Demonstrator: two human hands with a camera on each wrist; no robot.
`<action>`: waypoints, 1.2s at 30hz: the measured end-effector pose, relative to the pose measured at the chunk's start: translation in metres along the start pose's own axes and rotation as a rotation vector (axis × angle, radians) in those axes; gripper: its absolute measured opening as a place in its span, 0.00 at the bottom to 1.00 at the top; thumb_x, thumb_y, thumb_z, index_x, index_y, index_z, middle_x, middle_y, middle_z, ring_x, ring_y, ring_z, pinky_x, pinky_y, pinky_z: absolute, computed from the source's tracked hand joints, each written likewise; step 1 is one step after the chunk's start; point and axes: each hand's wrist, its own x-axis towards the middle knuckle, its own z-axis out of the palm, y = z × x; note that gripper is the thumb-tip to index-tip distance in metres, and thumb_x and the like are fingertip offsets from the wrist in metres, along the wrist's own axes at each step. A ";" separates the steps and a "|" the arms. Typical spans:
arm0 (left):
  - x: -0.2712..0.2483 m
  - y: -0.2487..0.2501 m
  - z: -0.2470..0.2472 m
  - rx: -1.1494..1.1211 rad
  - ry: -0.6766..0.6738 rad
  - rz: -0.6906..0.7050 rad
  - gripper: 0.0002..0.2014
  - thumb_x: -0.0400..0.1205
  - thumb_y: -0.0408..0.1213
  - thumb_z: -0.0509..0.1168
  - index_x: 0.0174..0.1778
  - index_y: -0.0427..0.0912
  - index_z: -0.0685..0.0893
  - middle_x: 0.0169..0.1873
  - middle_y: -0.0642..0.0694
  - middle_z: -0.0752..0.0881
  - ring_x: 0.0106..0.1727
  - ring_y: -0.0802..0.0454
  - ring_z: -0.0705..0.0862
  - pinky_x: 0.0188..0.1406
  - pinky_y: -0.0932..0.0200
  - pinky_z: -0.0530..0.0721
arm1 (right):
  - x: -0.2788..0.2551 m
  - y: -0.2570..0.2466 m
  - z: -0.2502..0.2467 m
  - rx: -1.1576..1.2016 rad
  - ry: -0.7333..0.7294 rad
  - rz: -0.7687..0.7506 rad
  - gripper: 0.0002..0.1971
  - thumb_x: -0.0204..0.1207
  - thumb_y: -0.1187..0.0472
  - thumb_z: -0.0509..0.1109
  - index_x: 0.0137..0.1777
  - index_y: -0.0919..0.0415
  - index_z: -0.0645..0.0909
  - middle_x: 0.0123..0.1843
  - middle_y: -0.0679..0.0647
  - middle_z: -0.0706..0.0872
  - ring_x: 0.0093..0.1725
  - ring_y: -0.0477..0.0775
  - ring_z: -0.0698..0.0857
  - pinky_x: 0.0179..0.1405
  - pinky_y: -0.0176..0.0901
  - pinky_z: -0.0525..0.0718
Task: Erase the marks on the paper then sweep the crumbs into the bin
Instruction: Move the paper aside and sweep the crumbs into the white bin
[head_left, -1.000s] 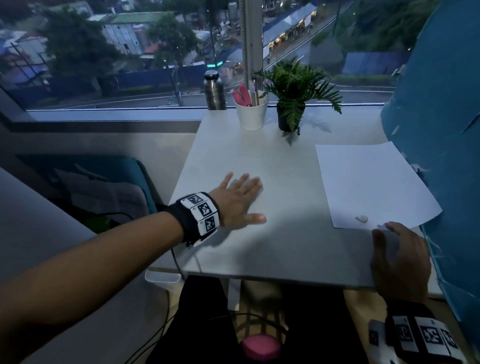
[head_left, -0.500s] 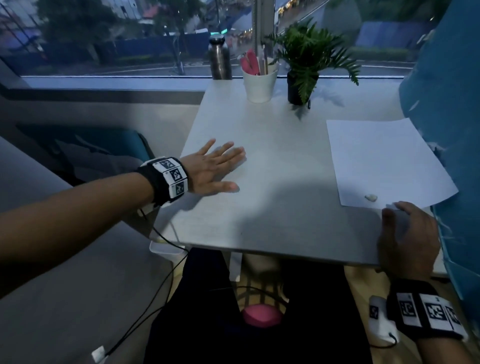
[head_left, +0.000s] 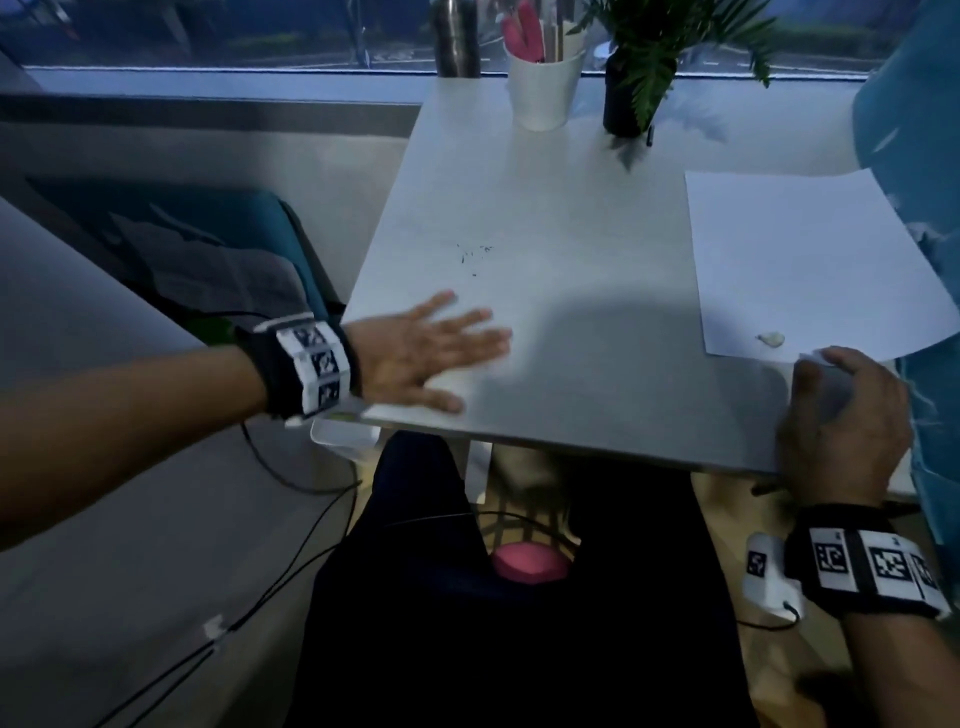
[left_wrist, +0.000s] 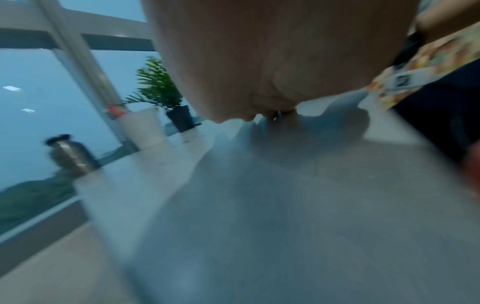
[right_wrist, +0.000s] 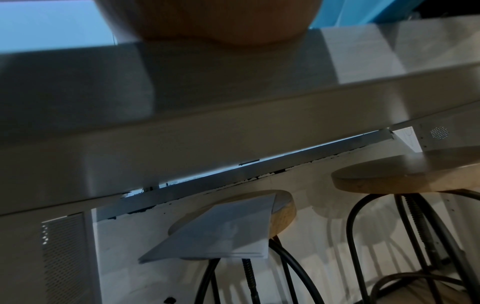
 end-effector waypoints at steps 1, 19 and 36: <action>0.000 -0.012 -0.002 -0.003 -0.004 -0.088 0.40 0.83 0.68 0.36 0.86 0.50 0.35 0.85 0.49 0.37 0.85 0.47 0.34 0.82 0.33 0.40 | 0.000 0.000 0.000 0.009 0.004 0.000 0.24 0.85 0.43 0.58 0.65 0.64 0.78 0.64 0.64 0.82 0.67 0.65 0.75 0.65 0.52 0.72; 0.026 -0.014 -0.016 0.006 -0.062 -0.223 0.45 0.78 0.73 0.28 0.86 0.48 0.34 0.85 0.47 0.37 0.84 0.48 0.33 0.82 0.34 0.35 | -0.002 -0.002 -0.001 0.020 0.032 0.003 0.26 0.84 0.43 0.60 0.65 0.66 0.79 0.64 0.66 0.83 0.67 0.66 0.77 0.64 0.51 0.72; 0.029 -0.013 -0.018 0.073 -0.059 -0.089 0.40 0.80 0.70 0.30 0.84 0.53 0.32 0.84 0.52 0.34 0.85 0.47 0.34 0.81 0.33 0.34 | -0.003 -0.004 -0.002 -0.004 -0.003 0.034 0.27 0.84 0.39 0.58 0.66 0.63 0.77 0.66 0.64 0.81 0.69 0.65 0.75 0.66 0.57 0.73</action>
